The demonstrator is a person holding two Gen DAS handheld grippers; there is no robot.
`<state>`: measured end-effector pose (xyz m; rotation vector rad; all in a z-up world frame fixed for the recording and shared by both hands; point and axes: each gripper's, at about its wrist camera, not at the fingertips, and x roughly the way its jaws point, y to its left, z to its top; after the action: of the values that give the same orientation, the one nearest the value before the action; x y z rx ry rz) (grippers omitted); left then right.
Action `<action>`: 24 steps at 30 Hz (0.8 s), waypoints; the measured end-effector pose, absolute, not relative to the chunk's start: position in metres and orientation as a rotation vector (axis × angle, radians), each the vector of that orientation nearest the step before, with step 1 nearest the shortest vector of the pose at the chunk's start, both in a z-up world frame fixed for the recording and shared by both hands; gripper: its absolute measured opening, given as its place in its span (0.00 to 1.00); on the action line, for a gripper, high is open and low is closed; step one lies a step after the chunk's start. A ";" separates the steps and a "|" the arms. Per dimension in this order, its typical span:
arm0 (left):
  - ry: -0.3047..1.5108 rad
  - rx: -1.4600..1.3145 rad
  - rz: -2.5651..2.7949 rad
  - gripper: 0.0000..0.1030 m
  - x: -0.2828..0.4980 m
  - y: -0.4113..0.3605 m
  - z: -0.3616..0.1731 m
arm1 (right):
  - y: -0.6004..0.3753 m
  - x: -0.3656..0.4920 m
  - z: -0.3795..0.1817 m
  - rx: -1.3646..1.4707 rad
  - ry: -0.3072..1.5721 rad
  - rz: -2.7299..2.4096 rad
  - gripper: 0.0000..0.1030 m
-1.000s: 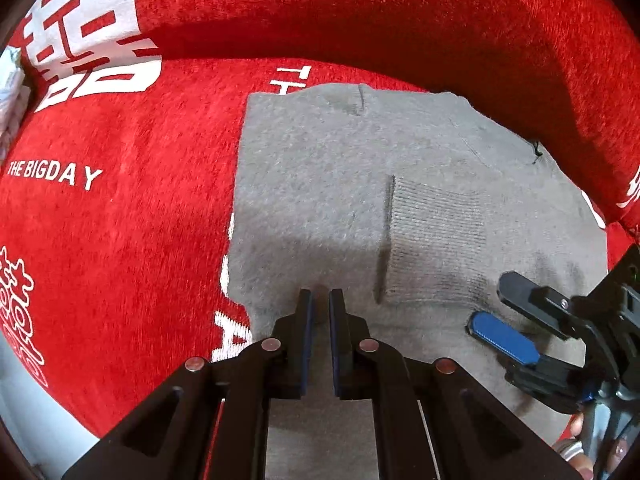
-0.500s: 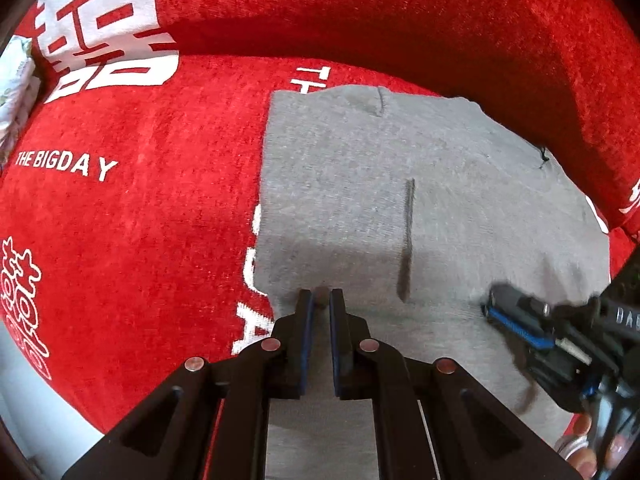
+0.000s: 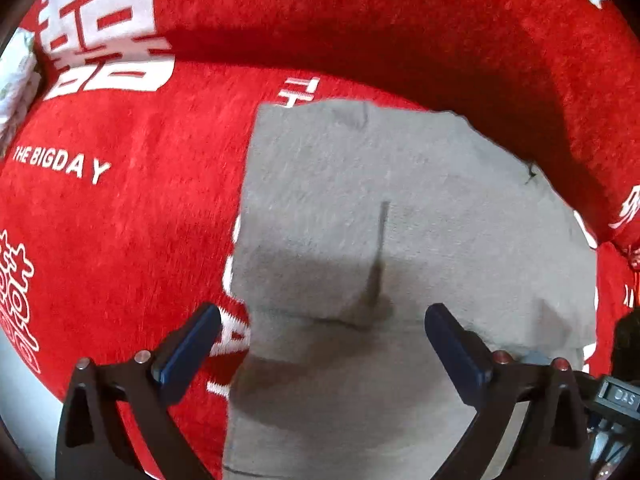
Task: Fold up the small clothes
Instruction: 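Grasp the sweater side edge with the right gripper and fold it inward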
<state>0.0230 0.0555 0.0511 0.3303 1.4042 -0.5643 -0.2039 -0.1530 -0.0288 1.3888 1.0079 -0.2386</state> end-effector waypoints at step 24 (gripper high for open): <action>1.373 0.386 -0.559 0.99 0.014 0.000 0.041 | -0.303 -0.308 -0.039 1.124 1.084 -0.747 0.09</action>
<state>0.0143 0.0002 0.0406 0.3855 1.3730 -0.5587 -0.3084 -0.3034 -0.0390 1.1239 1.0840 -0.7468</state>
